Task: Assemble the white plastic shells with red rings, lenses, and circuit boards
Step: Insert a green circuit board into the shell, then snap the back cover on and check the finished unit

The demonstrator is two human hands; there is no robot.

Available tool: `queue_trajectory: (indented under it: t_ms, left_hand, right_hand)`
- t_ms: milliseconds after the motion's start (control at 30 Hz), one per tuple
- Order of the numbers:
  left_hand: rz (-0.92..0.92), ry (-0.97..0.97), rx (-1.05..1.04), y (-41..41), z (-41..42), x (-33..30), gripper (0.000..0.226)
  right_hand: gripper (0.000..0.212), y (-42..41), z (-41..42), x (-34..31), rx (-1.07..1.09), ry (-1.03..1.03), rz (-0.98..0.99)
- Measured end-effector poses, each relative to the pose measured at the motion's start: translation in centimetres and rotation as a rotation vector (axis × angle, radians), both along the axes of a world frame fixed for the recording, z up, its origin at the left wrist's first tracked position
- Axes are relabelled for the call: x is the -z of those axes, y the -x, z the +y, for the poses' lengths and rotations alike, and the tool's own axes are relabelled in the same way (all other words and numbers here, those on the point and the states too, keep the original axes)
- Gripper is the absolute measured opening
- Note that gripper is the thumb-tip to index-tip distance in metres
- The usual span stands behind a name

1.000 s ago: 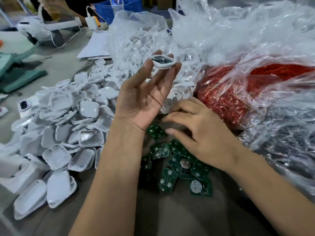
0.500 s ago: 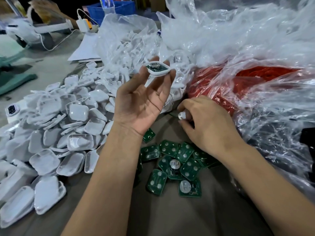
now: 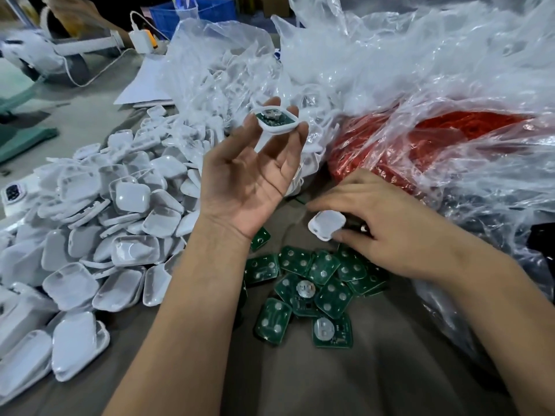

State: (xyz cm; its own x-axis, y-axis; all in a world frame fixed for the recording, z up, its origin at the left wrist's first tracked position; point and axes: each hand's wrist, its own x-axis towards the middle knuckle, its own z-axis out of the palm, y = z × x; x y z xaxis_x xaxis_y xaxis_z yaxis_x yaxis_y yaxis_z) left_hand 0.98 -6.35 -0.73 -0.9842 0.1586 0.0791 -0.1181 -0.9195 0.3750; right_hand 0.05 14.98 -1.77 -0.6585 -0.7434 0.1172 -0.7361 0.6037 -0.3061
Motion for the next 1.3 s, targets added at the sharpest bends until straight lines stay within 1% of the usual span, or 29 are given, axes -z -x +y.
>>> queue_trajectory:
  t_ms: [67,167,300,400,433,467,500,567,600,667,733,800,833,933,967,1067,1133,1200,1300]
  left_hand:
    - [0.001,0.002,0.002,0.0,0.02,0.0,0.045]
    - [-0.002,0.0,0.006,0.05,0.13,0.07,0.043]
    - [-0.005,0.012,0.006,0.06,0.15,0.18,0.037]
    - [-0.01,0.031,-0.003,0.13,0.12,0.27,0.033]
    - [-0.014,0.035,-0.006,0.15,0.14,0.29,0.033]
    - [-0.019,0.038,-0.008,0.17,0.15,0.33,0.033]
    - [-0.022,0.043,-0.01,0.17,0.16,0.34,0.032]
    - [-0.026,0.055,-0.012,0.12,0.21,0.32,0.032]
    - [-0.025,0.057,-0.009,0.12,0.22,0.3,0.033]
    - [-0.018,0.049,0.001,0.1,0.23,0.3,0.04]
    - [-0.008,0.047,0.01,0.05,0.22,0.28,0.051]
    - [-0.005,0.046,0.014,0.03,0.21,0.29,0.056]
    - [-0.002,0.042,0.016,0.02,0.18,0.3,0.057]
    - [0.006,0.039,0.02,0.05,0.2,0.27,0.057]
    - [0.007,0.041,0.019,0.07,0.2,0.26,0.056]
    - [0.006,0.047,0.009,0.15,0.26,0.25,0.049]
    - [0.009,0.054,0.005,0.14,0.21,0.27,0.047]
    - [0.013,0.054,0.015,0.1,0.22,0.29,0.051]
    - [0.014,0.065,0.022,0.08,0.19,0.4,0.057]
  right_hand:
    - [0.05,-0.13,-0.17,0.01,0.006,0.036,-0.011]
    - [0.052,-0.15,-0.17,0.07,0.074,0.119,0.016]
    - [0.044,-0.36,-0.19,0.11,0.152,0.316,-0.066]
    - [0.033,-0.27,-0.09,0.02,0.193,0.376,-0.05]
    - [0.029,-0.24,-0.02,-0.1,0.194,0.368,-0.059]
    - [0.027,-0.22,-0.01,-0.27,0.172,0.318,-0.093]
    - [0.03,-0.23,-0.06,-0.35,0.139,0.226,-0.139]
    - [0.045,-0.3,-0.1,-0.19,0.088,0.052,-0.178]
    - [0.046,-0.28,-0.15,-0.08,0.094,0.043,-0.18]
    - [0.034,-0.26,-0.08,0.14,0.148,0.162,-0.208]
    - [0.021,-0.13,0.17,0.27,0.204,0.305,-0.3]
    - [0.012,0.02,0.32,0.14,0.211,0.417,-0.372]
    - [0.008,0.01,0.35,0.02,0.186,0.533,-0.457]
    - [0.014,-0.15,0.58,-0.43,0.04,0.995,-0.842]
    - [0.015,-0.27,0.57,-0.53,-0.01,1.084,-0.932]
    - [0.022,-0.36,0.34,-0.53,-0.149,1.191,-1.133]
    - [0.025,-0.33,0.14,-0.48,-0.231,1.239,-1.231]
    - [0.026,-0.3,-0.03,-0.4,-0.288,1.253,-1.274]
    - [0.022,-0.27,-0.14,-0.26,-0.354,1.235,-1.272]
